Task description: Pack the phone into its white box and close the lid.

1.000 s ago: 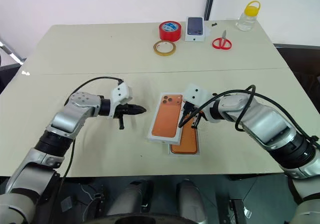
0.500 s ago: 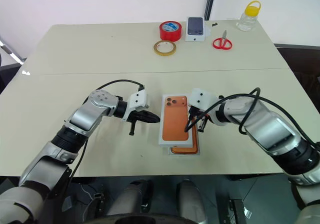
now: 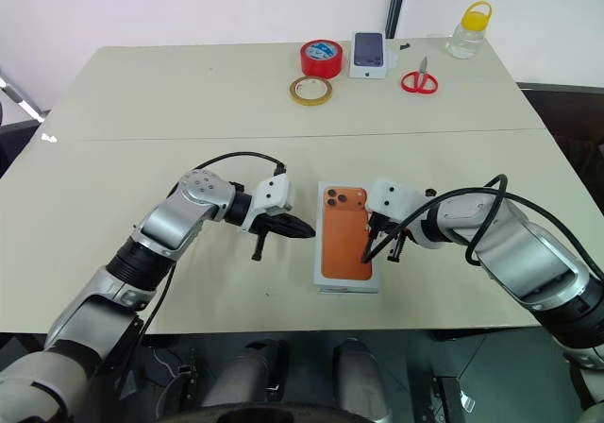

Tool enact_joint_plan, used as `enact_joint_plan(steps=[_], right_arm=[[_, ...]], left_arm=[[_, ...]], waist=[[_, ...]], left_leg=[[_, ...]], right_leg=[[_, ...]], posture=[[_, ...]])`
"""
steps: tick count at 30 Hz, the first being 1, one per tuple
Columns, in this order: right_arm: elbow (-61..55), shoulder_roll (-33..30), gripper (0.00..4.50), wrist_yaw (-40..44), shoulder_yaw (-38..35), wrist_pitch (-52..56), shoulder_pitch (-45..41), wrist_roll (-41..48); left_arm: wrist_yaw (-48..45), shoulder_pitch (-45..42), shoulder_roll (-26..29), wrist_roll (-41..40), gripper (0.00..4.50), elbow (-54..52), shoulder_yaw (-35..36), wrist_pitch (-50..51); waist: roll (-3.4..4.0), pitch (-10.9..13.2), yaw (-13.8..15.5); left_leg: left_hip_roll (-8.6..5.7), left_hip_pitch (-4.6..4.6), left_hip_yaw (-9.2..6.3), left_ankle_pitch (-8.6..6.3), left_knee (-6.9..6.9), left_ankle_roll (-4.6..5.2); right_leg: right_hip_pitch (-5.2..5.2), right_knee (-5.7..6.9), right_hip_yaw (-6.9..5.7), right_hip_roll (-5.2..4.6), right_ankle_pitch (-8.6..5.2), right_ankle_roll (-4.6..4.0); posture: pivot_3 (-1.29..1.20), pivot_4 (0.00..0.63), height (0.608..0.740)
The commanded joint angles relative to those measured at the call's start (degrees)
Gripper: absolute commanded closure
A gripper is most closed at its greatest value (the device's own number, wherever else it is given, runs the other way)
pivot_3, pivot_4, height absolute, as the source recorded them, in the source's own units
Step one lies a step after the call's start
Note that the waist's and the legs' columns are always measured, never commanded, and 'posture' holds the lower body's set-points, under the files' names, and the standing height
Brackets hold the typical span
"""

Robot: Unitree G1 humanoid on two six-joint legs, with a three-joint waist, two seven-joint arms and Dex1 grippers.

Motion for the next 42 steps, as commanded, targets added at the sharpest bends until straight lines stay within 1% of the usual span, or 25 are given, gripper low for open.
enact_joint_plan(steps=[1,12,18,30,42], right_arm=[[-3.4,0.8,4.47,1.3,-1.3,-0.9,0.1,0.5],[-5.4,-0.2,4.47,2.5,-2.7,-0.5,2.0,0.6],[-5.8,-0.2,4.47,2.4,-2.7,-0.3,2.7,0.4],[-7.6,0.8,4.47,2.2,-2.3,1.4,2.8,0.8],[-5.4,1.4,4.47,2.0,-2.5,1.4,1.9,-1.2]], left_arm=[[0.0,-1.0,-1.2,-0.5,4.5,-3.0,-0.8,-0.3],[-1.4,0.1,0.0,-0.5,4.5,-4.9,-2.2,0.1],[-1.0,0.1,-0.2,0.6,4.5,-3.2,-2.7,-1.1],[-0.1,0.1,-0.1,1.1,4.5,-2.0,-1.7,-1.3],[1.7,-1.2,-1.5,0.7,4.5,-0.1,-0.5,-1.5]], waist=[[0.0,0.0,0.0],[0.0,0.0,0.0],[0.0,0.0,0.0],[0.0,0.0,0.0],[0.0,0.0,0.0]], left_leg=[[0.0,0.0,0.0,0.0,0.0,0.0],[0.01,0.0,0.0,0.0,0.0,0.0],[0.0,0.0,0.0,0.0,0.01,0.0],[0.0,0.0,0.0,0.0,0.01,0.0],[0.0,0.0,0.0,0.0,0.01,-0.01]], right_leg=[[0.0,0.0,0.0,0.0,0.0,0.0],[0.0,0.0,0.0,0.01,0.0,0.0],[0.01,0.0,0.0,0.0,0.0,0.0],[0.01,0.0,0.0,0.0,0.0,0.0],[0.01,0.01,0.0,0.0,0.0,0.0]], posture=[[0.0,0.15,0.74],[0.0,0.15,0.74],[0.0,0.15,0.74],[0.0,0.15,0.74],[0.0,0.15,0.74]])
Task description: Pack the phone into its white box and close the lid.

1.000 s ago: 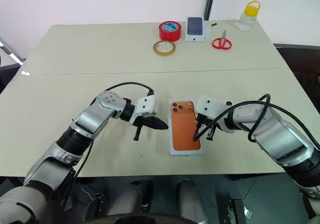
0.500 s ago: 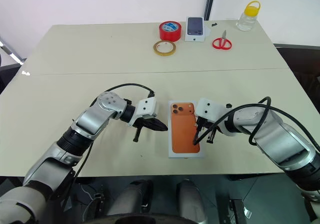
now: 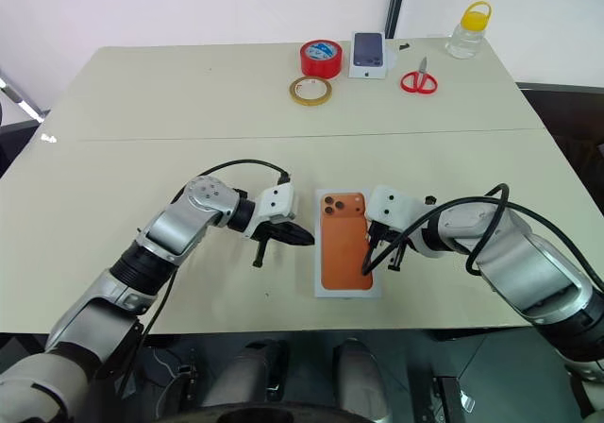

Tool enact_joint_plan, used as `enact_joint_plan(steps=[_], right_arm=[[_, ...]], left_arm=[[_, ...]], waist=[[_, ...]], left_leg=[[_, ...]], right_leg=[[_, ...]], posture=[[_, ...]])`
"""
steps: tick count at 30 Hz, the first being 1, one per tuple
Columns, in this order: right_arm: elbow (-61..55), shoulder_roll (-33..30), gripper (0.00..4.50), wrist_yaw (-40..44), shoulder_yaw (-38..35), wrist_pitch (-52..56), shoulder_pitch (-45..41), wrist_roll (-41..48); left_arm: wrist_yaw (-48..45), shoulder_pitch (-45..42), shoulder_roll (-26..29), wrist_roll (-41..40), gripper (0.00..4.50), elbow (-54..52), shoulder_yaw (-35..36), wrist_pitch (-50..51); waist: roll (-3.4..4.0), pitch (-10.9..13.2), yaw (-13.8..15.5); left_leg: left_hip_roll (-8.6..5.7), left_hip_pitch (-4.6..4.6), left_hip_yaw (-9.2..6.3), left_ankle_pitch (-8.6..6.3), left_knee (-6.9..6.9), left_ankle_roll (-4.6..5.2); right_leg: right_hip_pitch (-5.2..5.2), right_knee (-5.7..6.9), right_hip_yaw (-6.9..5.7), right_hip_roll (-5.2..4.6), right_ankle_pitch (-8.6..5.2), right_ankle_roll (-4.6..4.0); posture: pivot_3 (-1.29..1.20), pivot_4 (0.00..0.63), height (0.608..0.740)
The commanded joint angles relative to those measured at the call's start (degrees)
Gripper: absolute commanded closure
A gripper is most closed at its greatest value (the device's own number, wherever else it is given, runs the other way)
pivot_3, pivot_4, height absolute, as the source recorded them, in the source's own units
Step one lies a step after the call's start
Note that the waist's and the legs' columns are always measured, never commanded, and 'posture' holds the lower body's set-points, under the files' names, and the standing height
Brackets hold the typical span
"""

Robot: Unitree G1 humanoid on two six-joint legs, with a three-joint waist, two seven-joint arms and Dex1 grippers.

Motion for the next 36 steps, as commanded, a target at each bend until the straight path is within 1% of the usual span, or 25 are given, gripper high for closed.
enact_joint_plan(steps=[1,10,17,24,30,34,36], right_arm=[[-1.5,0.9,4.47,0.9,-0.5,-0.9,-1.4,0.5],[-0.5,1.0,4.47,1.0,-0.7,-1.2,-1.8,-0.2],[0.8,1.7,4.47,1.0,-0.1,-1.7,-1.2,-0.9],[1.2,1.6,4.47,1.3,-0.6,-2.0,-0.9,-1.4],[2.6,-2.0,4.47,3.3,-4.9,-5.6,0.8,-1.7],[2.6,-4.4,4.47,7.1,-11.3,-11.1,4.7,0.7],[1.2,-4.6,4.47,9.5,-14.5,-12.4,7.0,3.3]], left_arm=[[0.7,-2.0,-1.2,-0.9,4.5,-0.9,1.5,-1.0],[1.1,-2.3,-1.8,-1.7,4.5,-0.7,2.4,-0.1],[1.6,-1.6,-1.9,-0.9,4.5,0.4,2.2,0.0],[2.1,-1.0,-0.9,0.1,4.5,1.8,2.2,-0.6],[1.4,-1.6,1.0,-2.8,4.5,2.7,6.4,0.8],[3.3,-5.4,-0.6,-5.9,4.5,4.7,10.7,3.3],[3.8,-7.1,-1.6,-6.0,4.5,5.9,10.9,2.9]], waist=[[0.0,0.0,0.0],[0.0,0.0,0.0],[0.0,0.0,0.0],[0.0,0.0,0.0],[0.0,0.0,0.0],[-0.01,0.0,0.3],[-0.05,0.0,0.3]], left_leg=[[0.0,0.0,0.0,0.0,0.0,0.0],[0.0,0.0,0.0,0.0,0.0,0.0],[0.0,0.0,0.0,0.0,0.01,-0.01],[0.0,0.0,0.0,0.0,0.01,-0.01],[0.0,0.0,0.0,0.01,0.01,-0.01],[-0.01,0.0,0.0,0.0,0.03,-0.01],[-0.02,0.0,0.0,0.0,0.05,0.0]], right_leg=[[0.0,0.0,0.0,0.0,0.0,0.0],[0.0,0.0,0.0,0.0,0.0,0.0],[0.0,0.01,0.0,0.0,0.0,0.0],[0.0,0.01,0.0,0.0,0.0,0.0],[-0.01,0.02,0.0,0.0,0.0,0.0],[0.02,0.01,-0.02,0.0,0.0,0.0],[0.04,0.0,-0.05,-0.01,0.0,0.01]], posture=[[0.0,0.15,0.74],[0.0,0.15,0.74],[0.0,0.15,0.74],[0.0,0.15,0.74],[0.0,0.15,0.74],[0.0,0.15,0.74],[0.0,0.15,0.74]])
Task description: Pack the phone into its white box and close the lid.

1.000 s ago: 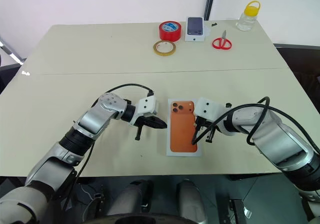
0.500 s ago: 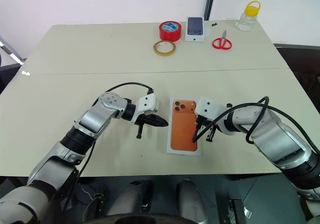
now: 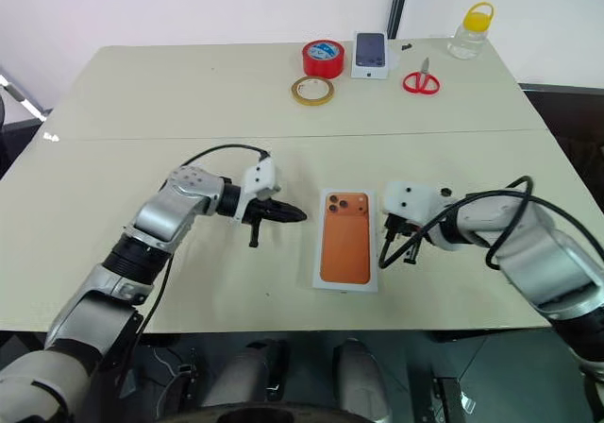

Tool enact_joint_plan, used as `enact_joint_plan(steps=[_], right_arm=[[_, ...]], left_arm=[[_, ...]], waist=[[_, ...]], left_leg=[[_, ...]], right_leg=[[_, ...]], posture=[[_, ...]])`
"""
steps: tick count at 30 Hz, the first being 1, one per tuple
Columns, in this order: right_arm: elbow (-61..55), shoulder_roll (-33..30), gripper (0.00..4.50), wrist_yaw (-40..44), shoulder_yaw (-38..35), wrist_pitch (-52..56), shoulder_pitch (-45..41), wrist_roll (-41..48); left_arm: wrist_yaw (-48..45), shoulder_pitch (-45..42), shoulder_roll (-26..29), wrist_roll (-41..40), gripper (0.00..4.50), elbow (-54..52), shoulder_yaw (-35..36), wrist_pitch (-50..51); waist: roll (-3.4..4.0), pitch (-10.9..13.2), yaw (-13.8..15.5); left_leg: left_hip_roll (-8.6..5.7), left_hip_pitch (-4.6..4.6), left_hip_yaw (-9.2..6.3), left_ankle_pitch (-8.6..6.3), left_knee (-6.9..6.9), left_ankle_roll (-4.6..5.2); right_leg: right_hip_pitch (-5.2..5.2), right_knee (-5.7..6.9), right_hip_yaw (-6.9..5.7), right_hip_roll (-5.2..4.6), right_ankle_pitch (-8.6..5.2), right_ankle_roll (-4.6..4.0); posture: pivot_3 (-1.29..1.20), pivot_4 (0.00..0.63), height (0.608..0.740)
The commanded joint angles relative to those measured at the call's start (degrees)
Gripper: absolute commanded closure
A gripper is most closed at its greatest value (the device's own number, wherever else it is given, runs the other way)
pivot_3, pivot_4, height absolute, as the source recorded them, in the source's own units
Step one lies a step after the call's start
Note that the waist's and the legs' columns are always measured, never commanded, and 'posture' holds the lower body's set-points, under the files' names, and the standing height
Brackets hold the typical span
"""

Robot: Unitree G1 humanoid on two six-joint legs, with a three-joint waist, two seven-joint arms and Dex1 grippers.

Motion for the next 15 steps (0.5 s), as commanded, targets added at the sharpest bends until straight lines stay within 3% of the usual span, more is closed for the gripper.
enact_joint_plan(steps=[1,7,11,15], right_arm=[[-4.0,-0.4,4.47,4.5,-6.8,-2.4,3.0,5.7],[-11.0,2.1,4.47,4.6,-6.8,-0.4,6.8,11.4],[-12.0,5.2,4.47,-0.6,-0.3,2.0,9.2,8.5],[-12.3,3.4,4.47,-2.3,2.7,1.3,13.2,5.5]], left_arm=[[1.4,-3.9,-2.1,-0.7,4.5,1.4,1.4,-1.2],[4.1,-7.0,-6.3,5.8,4.5,9.8,-3.6,-8.8],[4.3,-7.6,-8.8,10.2,4.5,14.5,-7.8,-12.0],[4.6,-6.8,-9.9,12.8,4.5,16.7,-9.8,-14.0]], waist=[[-0.04,0.0,0.0],[-0.05,0.0,-0.5],[-0.1,0.0,-0.1],[-0.13,0.0,0.0]], left_leg=[[0.0,0.0,0.0,0.0,0.02,0.01],[0.02,0.04,0.0,-0.01,0.03,0.01],[0.02,0.04,-0.01,-0.01,0.03,0.01],[-0.03,0.06,-0.01,-0.01,0.07,0.01]], right_leg=[[0.03,-0.01,-0.02,0.0,0.0,0.01],[0.06,0.02,-0.05,0.02,-0.01,0.02],[0.06,0.04,-0.04,0.01,-0.01,0.02],[0.15,-0.01,-0.04,-0.05,-0.02,0.04]], posture=[[0.0,0.15,0.74],[0.0,0.15,0.74],[0.0,0.15,0.74],[0.0,0.15,0.74]])
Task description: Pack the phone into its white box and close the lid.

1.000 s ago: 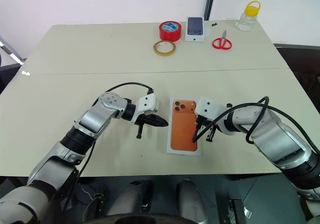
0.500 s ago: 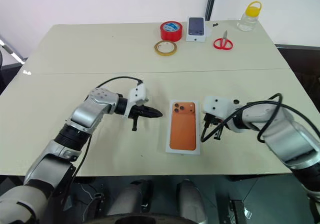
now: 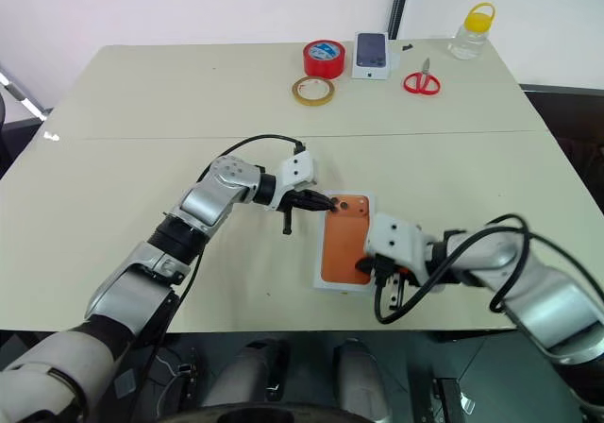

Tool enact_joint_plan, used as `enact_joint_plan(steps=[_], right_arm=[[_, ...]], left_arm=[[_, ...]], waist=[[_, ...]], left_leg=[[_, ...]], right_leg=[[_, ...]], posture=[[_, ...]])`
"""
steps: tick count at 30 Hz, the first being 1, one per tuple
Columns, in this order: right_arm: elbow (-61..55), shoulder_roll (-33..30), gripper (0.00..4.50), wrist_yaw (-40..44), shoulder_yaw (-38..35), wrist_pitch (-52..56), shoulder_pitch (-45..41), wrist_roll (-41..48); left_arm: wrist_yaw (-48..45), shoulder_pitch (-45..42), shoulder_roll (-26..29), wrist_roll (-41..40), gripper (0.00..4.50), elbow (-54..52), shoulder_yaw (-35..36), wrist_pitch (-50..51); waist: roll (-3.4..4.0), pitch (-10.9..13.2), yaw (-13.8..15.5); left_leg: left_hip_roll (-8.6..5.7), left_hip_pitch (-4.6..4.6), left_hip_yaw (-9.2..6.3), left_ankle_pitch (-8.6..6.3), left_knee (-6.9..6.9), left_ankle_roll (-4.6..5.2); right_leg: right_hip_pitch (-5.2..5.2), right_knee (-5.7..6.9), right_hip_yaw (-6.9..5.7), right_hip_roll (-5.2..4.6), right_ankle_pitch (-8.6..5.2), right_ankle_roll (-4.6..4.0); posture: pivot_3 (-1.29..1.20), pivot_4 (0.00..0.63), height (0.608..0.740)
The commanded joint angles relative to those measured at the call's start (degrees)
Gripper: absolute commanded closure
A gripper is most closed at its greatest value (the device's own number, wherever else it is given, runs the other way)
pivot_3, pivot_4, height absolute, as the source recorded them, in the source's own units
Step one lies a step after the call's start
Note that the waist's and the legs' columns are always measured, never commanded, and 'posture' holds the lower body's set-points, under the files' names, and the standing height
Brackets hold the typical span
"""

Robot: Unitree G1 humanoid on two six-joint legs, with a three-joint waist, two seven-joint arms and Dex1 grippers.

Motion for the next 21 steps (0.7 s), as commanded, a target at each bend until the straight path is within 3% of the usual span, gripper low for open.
enact_joint_plan(steps=[1,4,9,14,18,21], right_arm=[[-1.3,-2.4,4.47,-1.2,2.1,-0.2,2.9,-2.8],[-1.2,-2.6,4.47,-1.6,0.3,-1.1,3.2,-2.6],[2.6,2.8,4.47,-4.9,-7.9,-3.4,-1.6,-0.3],[14.3,6.0,4.47,-9.2,-11.1,-9.0,-6.6,-4.1],[25.9,12.0,4.47,-11.1,-15.6,-10.8,-12.6,-1.2],[32.2,13.8,4.47,-10.8,-16.9,-13.0,-14.7,-1.3]], left_arm=[[0.3,1.0,-0.7,2.8,4.5,1.4,-2.5,-1.6],[1.8,1.1,-1.9,2.0,4.5,1.5,-0.6,-2.3],[10.7,-3.1,-2.7,-4.3,4.5,2.3,12.2,-0.8],[13.4,3.0,6.3,-7.2,4.5,-7.9,20.5,1.2],[16.0,13.3,13.5,-9.6,4.5,-18.8,26.8,7.0],[18.9,20.0,15.5,-10.5,4.5,-24.6,29.6,9.5]], waist=[[-0.07,-0.1,0.0],[-0.16,-0.2,0.1],[-0.44,0.0,-0.3],[-0.38,0.0,-1.4],[-0.38,0.0,-1.7],[-0.38,0.0,-1.0]], left_leg=[[0.0,0.03,-0.01,0.0,0.0,0.0],[0.0,0.13,-0.1,-0.01,-0.02,0.02],[-0.02,0.03,-0.12,-0.02,0.05,0.03],[0.07,0.09,-0.12,0.07,-0.15,-0.12],[0.02,0.11,-0.12,0.07,-0.12,-0.13],[0.02,0.08,-0.12,0.07,-0.09,-0.13]], right_leg=[[0.04,-0.01,-0.01,0.0,0.0,0.01],[0.21,-0.09,-0.1,0.01,-0.02,0.04],[0.09,-0.03,-0.12,0.0,-0.02,0.05],[-0.1,0.18,-0.02,0.1,-0.02,0.03],[-0.08,0.18,0.02,0.06,-0.01,0.03],[-0.07,0.16,0.03,0.06,-0.01,0.02]], posture=[[0.0,0.15,0.74],[0.0,0.15,0.74],[0.0,0.15,0.74],[0.0,0.15,0.74],[0.0,0.15,0.74],[0.0,0.15,0.74]])
